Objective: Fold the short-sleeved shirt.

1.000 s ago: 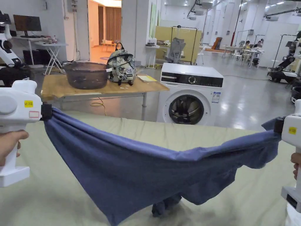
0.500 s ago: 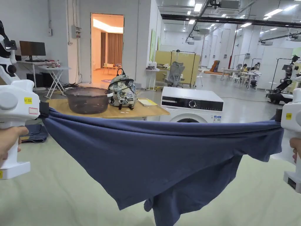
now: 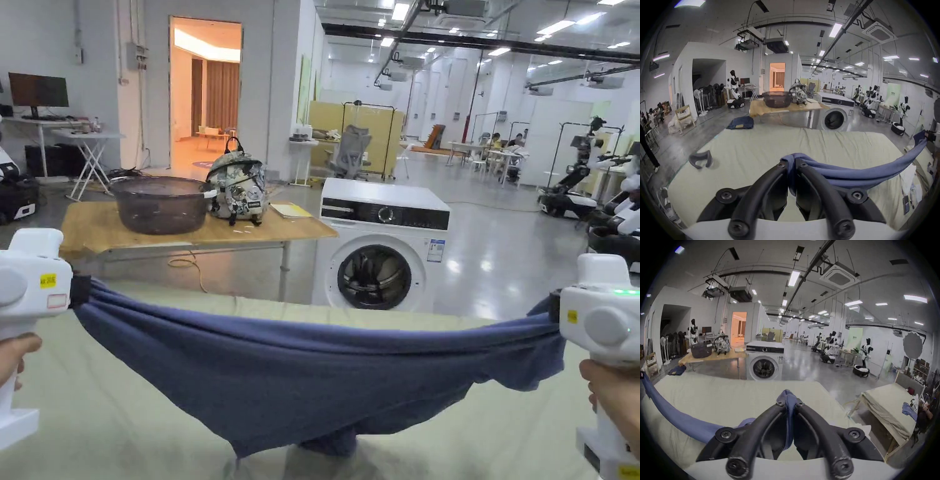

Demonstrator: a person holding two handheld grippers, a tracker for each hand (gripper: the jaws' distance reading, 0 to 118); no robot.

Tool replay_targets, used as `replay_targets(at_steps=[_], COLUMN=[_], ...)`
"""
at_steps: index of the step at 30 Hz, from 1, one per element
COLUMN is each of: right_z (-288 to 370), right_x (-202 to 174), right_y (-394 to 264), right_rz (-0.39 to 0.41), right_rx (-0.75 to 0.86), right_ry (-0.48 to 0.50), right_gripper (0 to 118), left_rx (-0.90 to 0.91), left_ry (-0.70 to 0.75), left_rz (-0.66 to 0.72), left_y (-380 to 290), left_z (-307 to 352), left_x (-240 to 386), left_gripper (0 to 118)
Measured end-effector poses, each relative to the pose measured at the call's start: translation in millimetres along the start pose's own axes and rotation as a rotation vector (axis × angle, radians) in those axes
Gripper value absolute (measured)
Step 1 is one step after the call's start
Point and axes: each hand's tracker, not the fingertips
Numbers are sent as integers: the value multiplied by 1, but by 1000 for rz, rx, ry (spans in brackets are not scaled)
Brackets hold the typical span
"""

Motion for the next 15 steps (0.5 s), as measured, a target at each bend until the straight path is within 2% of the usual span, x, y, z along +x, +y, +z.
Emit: replay_targets(at_steps=[6, 10, 15], right_z=[39, 70, 96], right_x=[13, 14, 16], right_y=[-90, -151, -211], right_rz=[9, 66, 97], right_rx=[-97, -164, -255], right_ry=[8, 19, 41], right_gripper=[4, 4, 4], left_rx=[-49, -109, -185], left_ry=[-22, -24, -12], left_rz=[16, 3, 15], left_y=[-90, -154, -221], left_z=[17, 34, 53], left_x=[-10, -18, -29], left_gripper=[2, 2, 2])
